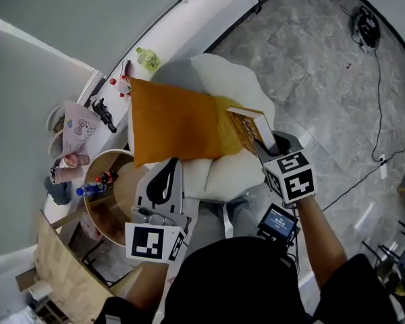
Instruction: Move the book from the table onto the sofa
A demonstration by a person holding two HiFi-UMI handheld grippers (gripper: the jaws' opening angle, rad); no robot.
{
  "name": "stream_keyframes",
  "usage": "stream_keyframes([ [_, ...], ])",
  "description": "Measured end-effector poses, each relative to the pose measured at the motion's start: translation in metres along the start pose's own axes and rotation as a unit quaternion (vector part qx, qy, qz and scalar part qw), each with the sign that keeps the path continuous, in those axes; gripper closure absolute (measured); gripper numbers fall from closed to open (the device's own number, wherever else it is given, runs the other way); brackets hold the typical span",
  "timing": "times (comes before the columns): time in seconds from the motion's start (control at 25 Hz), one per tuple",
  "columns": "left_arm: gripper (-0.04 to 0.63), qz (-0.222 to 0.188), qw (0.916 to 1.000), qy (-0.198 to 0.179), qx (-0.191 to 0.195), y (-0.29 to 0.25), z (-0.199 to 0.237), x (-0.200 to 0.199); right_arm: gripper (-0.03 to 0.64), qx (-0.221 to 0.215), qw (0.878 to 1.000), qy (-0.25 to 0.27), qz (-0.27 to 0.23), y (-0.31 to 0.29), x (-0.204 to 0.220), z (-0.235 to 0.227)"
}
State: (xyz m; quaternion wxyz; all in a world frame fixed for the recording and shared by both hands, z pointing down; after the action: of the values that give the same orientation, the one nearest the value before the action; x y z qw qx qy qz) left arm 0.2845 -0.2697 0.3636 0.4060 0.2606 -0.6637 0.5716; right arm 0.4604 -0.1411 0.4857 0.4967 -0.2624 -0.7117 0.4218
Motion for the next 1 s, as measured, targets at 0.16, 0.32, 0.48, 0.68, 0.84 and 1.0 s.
stream_keyframes([
  [0.16,0.591,0.005,0.9997,0.022,0.001,-0.007,0.018,0.021,0.465,0.004,1.0,0.012,0.029,-0.03,0.006,0.006],
  [0.32,0.591,0.013,0.9993,0.034,0.0,-0.013,0.028,0.043,0.466,0.005,0.999,0.022,0.048,-0.06,0.009,0.012],
  [0.48,0.591,0.024,0.9986,0.047,0.007,-0.02,0.038,0.068,0.466,0.009,0.997,0.025,0.066,-0.094,0.017,0.019],
  [0.68,0.591,0.032,0.9976,0.061,0.005,-0.032,0.05,0.096,0.466,0.015,0.995,0.028,0.092,-0.133,0.03,0.019],
  [0.84,0.591,0.041,0.9964,0.075,0.005,-0.042,0.058,0.119,0.466,0.014,0.993,0.037,0.115,-0.165,0.047,0.019],
  [1.0,0.591,0.049,0.9957,0.078,0.011,-0.06,0.064,0.143,0.466,0.017,0.991,0.035,0.128,-0.199,0.062,0.017],
])
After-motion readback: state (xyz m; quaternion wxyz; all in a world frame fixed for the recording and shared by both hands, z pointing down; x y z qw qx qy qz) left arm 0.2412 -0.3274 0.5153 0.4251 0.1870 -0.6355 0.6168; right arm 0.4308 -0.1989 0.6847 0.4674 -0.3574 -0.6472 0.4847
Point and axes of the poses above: the fingertips, and each gripper's own axes: y backward along the fingers, z to its left, x out of its underside, the point moved 4 cm from there along y, backward along the fingers, and after that the axes turned 13 degrees about z, right-handed, at the moved point
